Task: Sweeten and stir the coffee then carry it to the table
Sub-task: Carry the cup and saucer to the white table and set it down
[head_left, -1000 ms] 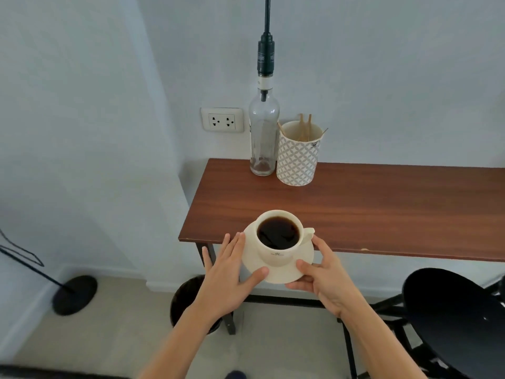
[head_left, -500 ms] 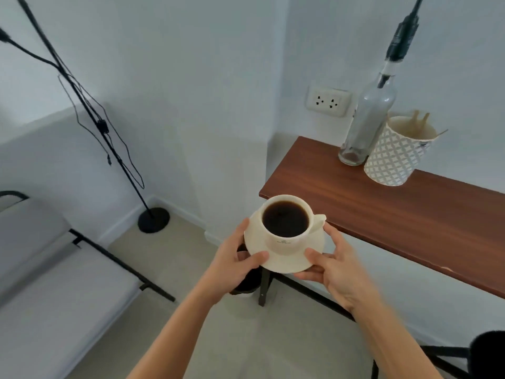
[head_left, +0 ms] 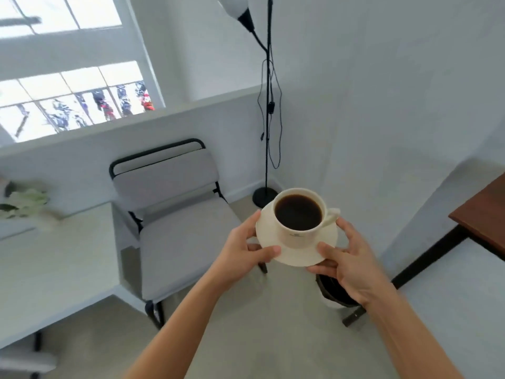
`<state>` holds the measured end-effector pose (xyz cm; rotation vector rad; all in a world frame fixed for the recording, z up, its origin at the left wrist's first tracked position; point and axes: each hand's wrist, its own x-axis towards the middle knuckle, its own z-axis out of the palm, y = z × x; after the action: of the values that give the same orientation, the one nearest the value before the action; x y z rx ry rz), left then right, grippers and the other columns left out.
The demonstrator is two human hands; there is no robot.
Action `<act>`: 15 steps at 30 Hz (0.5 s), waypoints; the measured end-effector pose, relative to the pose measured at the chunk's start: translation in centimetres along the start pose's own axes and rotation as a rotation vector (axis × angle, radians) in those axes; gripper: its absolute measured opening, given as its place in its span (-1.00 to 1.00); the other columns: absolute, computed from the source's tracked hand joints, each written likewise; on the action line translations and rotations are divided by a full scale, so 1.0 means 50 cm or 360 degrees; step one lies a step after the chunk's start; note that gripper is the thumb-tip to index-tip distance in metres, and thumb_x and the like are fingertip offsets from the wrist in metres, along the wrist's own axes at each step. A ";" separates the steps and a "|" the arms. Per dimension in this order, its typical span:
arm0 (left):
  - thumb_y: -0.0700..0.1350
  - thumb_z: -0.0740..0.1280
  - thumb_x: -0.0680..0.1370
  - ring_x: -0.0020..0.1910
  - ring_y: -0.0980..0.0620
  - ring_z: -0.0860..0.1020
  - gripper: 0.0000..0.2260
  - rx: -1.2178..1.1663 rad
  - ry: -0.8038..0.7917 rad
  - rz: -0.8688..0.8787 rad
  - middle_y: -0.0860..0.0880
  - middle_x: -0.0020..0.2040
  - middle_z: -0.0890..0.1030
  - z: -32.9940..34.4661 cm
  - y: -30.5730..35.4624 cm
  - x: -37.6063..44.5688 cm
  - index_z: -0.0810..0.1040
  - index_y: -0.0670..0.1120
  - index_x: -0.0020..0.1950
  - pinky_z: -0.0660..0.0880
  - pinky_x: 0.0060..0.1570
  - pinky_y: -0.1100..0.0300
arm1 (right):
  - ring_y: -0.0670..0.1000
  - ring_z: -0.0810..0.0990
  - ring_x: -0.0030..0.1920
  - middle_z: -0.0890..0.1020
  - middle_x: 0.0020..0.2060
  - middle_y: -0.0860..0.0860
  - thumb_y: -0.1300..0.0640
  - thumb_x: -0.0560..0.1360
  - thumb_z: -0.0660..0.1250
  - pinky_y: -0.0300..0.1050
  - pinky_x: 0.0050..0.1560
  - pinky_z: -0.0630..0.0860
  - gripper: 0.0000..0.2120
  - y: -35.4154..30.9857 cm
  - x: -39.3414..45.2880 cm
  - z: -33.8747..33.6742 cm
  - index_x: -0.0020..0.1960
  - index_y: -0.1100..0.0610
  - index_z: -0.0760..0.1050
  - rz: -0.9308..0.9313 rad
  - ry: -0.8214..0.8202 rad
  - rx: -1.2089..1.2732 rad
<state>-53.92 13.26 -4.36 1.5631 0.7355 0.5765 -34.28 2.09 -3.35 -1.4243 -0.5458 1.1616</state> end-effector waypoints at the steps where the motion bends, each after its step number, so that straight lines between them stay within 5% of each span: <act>1: -0.28 0.48 0.50 -0.01 -0.06 0.71 -0.42 -0.0007 0.0050 -0.0009 -0.07 0.19 0.64 -0.044 -0.004 -0.019 0.44 0.22 0.37 0.65 -0.08 0.13 | 0.27 0.75 -0.11 0.63 0.12 0.33 0.42 0.56 0.29 0.11 -0.19 0.72 -0.40 0.006 0.007 0.047 0.46 -0.07 0.31 0.0003 -0.0053 -0.0004; 15: -0.22 0.50 0.50 0.04 -0.08 0.67 -0.46 -0.0008 0.0728 -0.0101 -0.11 0.17 0.60 -0.563 -0.096 -0.289 0.43 0.18 0.37 0.64 -0.06 0.15 | 0.20 0.76 -0.23 0.66 0.01 0.35 0.42 0.56 0.28 0.03 -0.29 0.71 -0.32 0.103 0.098 0.653 0.53 -0.09 0.22 0.0154 -0.0666 -0.0193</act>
<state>-84.75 21.71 -4.91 1.4098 1.1208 0.9020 -62.22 20.36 -4.81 -1.3237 -0.8573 1.5398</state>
